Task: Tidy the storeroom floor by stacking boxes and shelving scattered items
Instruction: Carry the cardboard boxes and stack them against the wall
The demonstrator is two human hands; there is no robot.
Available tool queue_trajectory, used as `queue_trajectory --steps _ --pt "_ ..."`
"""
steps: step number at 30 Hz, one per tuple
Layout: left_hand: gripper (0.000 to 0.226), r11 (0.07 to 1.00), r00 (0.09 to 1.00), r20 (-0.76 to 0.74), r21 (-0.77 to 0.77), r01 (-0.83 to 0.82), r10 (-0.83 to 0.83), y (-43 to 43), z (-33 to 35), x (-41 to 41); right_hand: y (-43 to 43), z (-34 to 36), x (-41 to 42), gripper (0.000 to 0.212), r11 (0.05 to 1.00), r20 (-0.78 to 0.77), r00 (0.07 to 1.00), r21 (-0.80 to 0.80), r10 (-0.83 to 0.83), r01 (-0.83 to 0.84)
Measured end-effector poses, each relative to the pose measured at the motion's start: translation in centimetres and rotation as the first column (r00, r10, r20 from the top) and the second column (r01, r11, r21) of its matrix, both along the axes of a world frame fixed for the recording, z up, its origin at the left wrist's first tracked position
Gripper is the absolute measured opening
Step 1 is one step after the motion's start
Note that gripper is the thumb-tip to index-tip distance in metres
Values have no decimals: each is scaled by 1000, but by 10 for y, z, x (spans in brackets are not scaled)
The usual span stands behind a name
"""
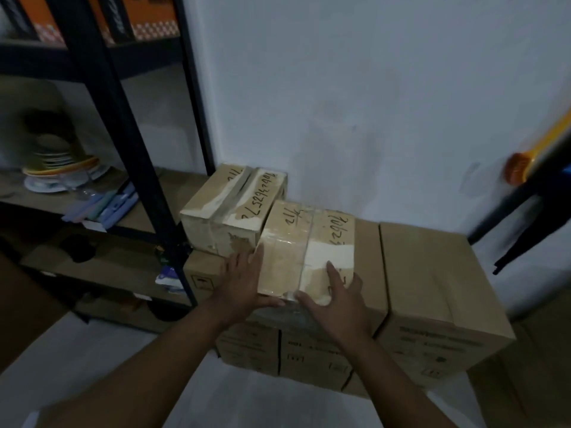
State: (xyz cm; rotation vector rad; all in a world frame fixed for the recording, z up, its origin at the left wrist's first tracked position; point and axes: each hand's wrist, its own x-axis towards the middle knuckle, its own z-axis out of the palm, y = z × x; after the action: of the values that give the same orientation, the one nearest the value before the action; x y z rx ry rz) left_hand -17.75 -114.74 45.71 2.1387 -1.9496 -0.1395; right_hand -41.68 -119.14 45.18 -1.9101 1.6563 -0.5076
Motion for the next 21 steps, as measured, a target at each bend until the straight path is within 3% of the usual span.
queue_trajectory --steps 2,7,16,21 --pt "132 999 984 178 -22 -27 31 -22 0 1 -23 8 0 131 999 -15 999 32 37 -36" --pt "127 1000 942 333 -13 -25 28 -73 5 7 -73 11 4 142 993 -105 988 10 114 -114" --pt "123 973 941 326 173 -153 90 -146 15 11 -144 7 16 138 997 -174 982 34 78 -73" --pt "123 963 975 195 223 -148 104 -175 10 26 -174 8 25 136 996 -236 968 5 87 -88"
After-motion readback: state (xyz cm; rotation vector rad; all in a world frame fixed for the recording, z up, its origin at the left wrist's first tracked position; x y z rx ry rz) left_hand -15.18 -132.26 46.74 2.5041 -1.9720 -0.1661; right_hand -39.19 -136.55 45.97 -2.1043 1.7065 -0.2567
